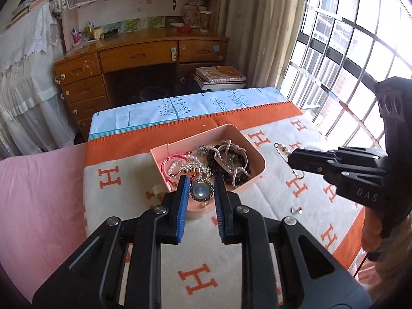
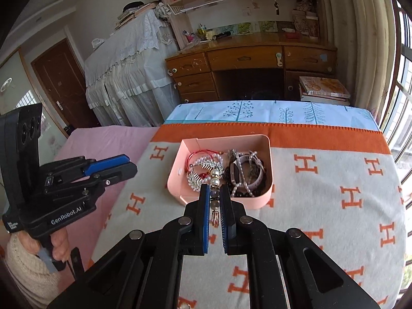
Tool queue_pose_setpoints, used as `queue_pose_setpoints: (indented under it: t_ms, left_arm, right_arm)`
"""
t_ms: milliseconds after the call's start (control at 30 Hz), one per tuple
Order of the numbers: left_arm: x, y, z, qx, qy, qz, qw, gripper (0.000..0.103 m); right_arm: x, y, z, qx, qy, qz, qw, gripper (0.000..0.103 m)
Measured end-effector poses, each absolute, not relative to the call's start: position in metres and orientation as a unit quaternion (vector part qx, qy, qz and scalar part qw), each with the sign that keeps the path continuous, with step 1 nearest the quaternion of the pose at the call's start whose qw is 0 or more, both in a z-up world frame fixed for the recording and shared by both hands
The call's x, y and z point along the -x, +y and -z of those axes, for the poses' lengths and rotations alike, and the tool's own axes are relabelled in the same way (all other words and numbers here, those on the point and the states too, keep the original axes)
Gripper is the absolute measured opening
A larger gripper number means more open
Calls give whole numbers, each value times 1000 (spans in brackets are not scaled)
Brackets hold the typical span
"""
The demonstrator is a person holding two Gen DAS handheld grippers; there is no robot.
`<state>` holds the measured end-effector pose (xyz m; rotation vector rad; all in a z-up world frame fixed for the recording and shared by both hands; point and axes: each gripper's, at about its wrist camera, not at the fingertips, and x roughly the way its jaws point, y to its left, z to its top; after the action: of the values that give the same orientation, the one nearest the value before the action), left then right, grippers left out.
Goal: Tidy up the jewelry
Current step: 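Carry the safety pin and pearl earring into the pink tray and open both tools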
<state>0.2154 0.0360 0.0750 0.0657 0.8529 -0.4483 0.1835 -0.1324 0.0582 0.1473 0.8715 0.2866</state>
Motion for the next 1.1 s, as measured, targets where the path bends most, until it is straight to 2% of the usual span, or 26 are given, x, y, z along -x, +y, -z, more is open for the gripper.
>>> queue_pose_setpoints:
  t_ms: [267,433,500,567,633,1000,1067,1100]
  left_arm:
    - [-279,-1,-40,10,472,198,859,17]
    - [-299,-9,-9,29,503,189,843,17]
    - [-303,-12,-1,35,511,186,838,17]
    - [-306,-16,4,38,518,188,834,17]
    - [-306,-20,7,35,520,189,833,17]
    - [-314,-62,7,21,525,200,827,17]
    - [-315,-68,10,19,537,200,819,23]
    - [-316,-70,12,20,546,195,814,33]
  right_arm:
    - [-283,-138,-23,-101,487,-118,859,8]
    - [-311,-138,11,-106,517,-113,842,8]
    - [-315,-141,20,-115,523,-112,837,12]
    - [-312,-146,24,-125,513,-110,842,27]
    - [-304,-153,21,-132,493,-102,854,36]
    - [-226,-201,2,-109,454,-56,883,36]
    - [-211,-210,2,-98,456,-51,883,36]
    - [-205,-215,1,-95,456,-49,884,36]
